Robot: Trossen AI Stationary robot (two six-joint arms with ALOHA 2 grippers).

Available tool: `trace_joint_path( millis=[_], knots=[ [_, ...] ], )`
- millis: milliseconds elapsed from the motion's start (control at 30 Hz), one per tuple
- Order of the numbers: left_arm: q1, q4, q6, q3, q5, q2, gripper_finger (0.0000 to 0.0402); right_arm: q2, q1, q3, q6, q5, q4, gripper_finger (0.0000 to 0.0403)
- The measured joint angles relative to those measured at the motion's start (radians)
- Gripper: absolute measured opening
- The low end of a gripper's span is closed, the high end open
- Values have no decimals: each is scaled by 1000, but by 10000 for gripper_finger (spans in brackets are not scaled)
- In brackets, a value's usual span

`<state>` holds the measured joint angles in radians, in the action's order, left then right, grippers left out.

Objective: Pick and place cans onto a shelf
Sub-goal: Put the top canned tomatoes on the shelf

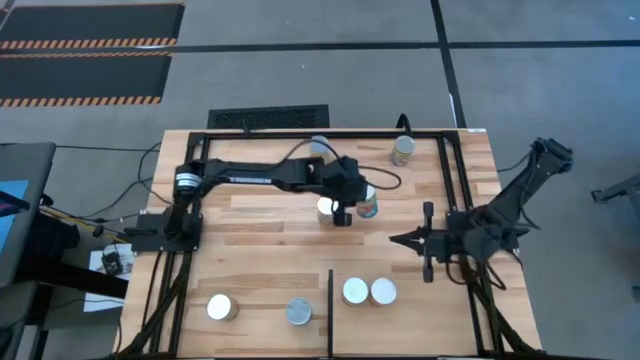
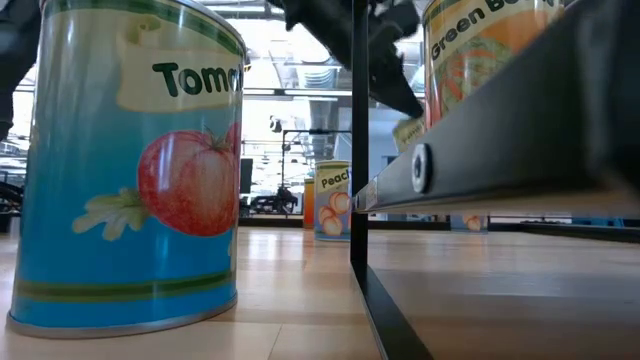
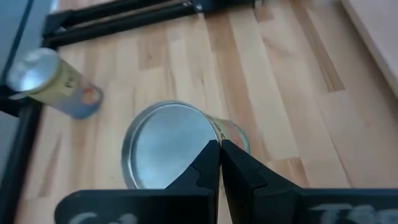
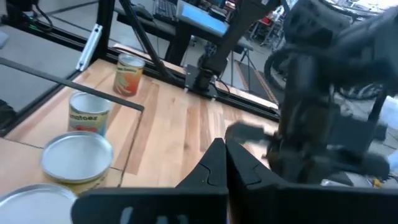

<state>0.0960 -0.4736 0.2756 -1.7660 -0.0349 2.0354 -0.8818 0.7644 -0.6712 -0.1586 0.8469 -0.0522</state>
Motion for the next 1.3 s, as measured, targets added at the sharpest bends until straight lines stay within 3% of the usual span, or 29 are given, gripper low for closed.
trace_joint_path(
  millis=[233,900,1300],
  knots=[
    [-25,36,-19,0,20,78,0,-3,44,0,30,27,-1,6],
    [-40,85,-58,3,14,145,1,-8,45,0,47,27,-1,9],
    [-40,28,-51,-72,14,133,58,-8,47,0,73,22,-2,12]
  ],
)
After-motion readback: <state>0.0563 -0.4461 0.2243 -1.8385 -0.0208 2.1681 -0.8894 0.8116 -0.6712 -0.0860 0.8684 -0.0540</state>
